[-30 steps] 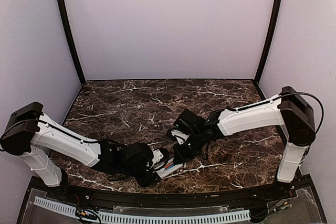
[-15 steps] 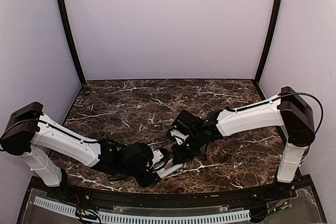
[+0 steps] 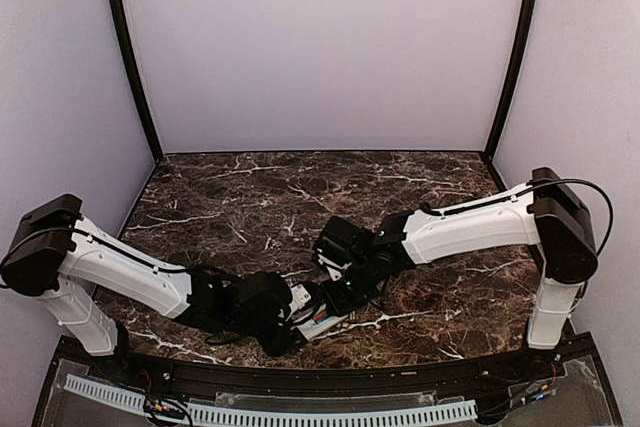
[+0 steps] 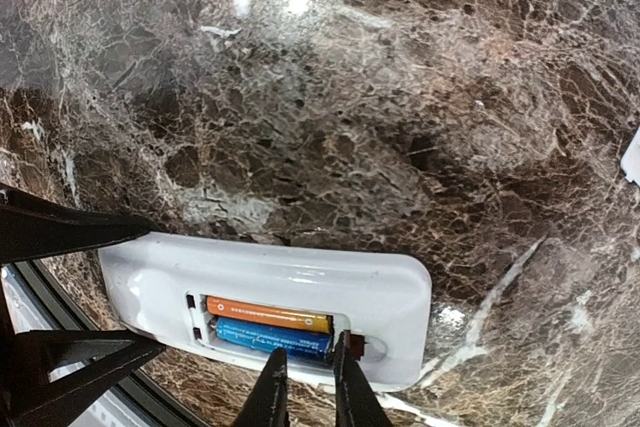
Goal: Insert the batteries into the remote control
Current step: Load the battery into the battery compartment, then press the battery in the battery compartment.
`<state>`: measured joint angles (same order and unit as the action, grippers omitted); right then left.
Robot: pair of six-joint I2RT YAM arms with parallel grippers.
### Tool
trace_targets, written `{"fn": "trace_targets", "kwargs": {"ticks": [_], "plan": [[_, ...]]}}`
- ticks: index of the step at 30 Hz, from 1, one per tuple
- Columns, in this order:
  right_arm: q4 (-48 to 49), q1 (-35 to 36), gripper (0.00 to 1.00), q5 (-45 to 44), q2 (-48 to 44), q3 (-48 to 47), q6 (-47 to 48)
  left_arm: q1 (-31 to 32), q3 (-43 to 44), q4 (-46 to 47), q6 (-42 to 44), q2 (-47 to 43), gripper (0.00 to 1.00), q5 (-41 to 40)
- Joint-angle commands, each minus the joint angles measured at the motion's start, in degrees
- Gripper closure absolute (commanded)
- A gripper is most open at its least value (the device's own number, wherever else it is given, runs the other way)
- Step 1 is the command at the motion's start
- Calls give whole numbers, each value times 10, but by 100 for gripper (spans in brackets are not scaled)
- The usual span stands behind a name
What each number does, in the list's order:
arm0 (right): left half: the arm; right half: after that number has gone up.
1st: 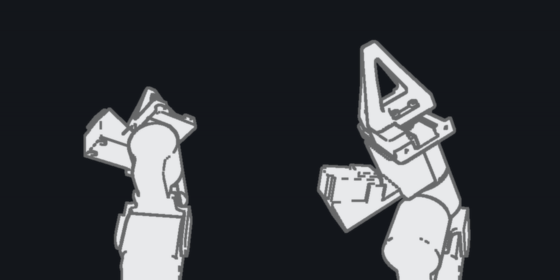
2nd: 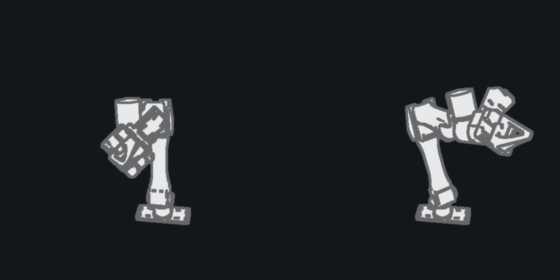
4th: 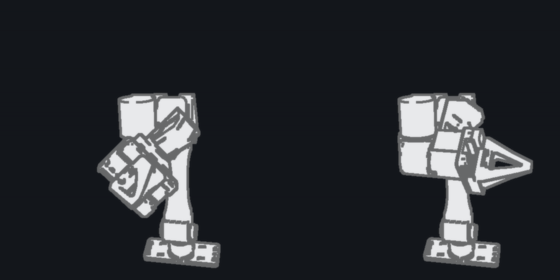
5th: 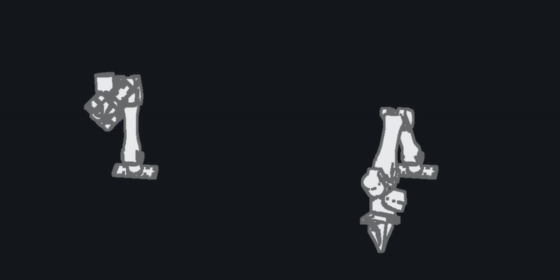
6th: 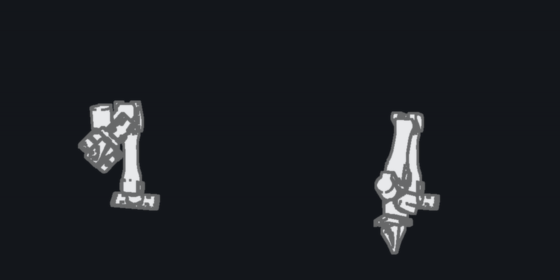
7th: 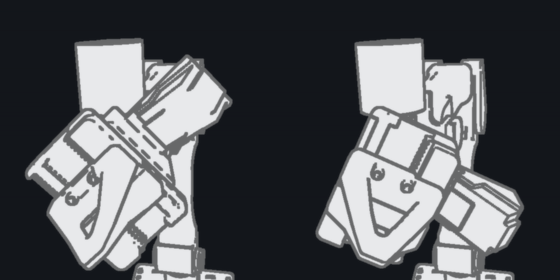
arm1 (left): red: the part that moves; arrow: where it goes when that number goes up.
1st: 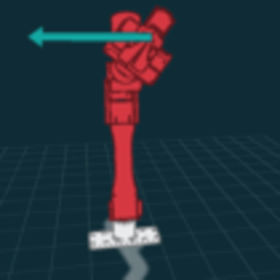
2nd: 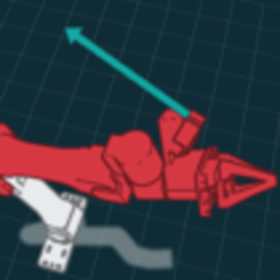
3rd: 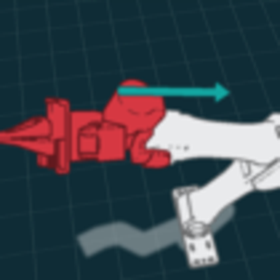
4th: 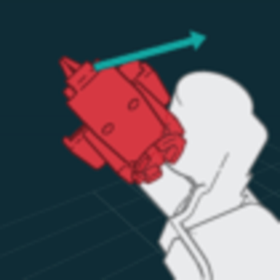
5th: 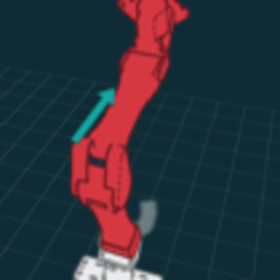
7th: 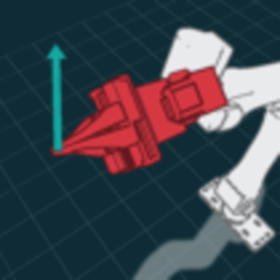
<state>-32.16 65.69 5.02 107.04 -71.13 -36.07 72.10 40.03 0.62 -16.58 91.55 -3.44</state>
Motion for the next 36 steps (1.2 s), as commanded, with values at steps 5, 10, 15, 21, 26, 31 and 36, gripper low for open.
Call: {"fn": "trace_targets", "kwargs": {"ticks": [5,10,15,21,26,31,36], "plan": [[-48,7,83,-9,-9,-8,21,-4,-19,-57,-4,18,59,33],[-22,-13,82,27,-44,-4,25,-4,-19,-58,-4,18,59,33],[26,-38,90,75,-66,22,20,-4,-19,-58,-4,17,59,33],[66,-54,100,117,-41,31,18,-4,-19,-58,-4,17,59,33],[84,-55,100,138,-14,33,17,-4,-19,-57,-5,17,59,33],[84,-55,100,138,11,52,18,-4,-19,-58,-5,17,59,33],[65,-55,100,109,21,71,22,-4,-19,-58,-5,17,59,33]]}}
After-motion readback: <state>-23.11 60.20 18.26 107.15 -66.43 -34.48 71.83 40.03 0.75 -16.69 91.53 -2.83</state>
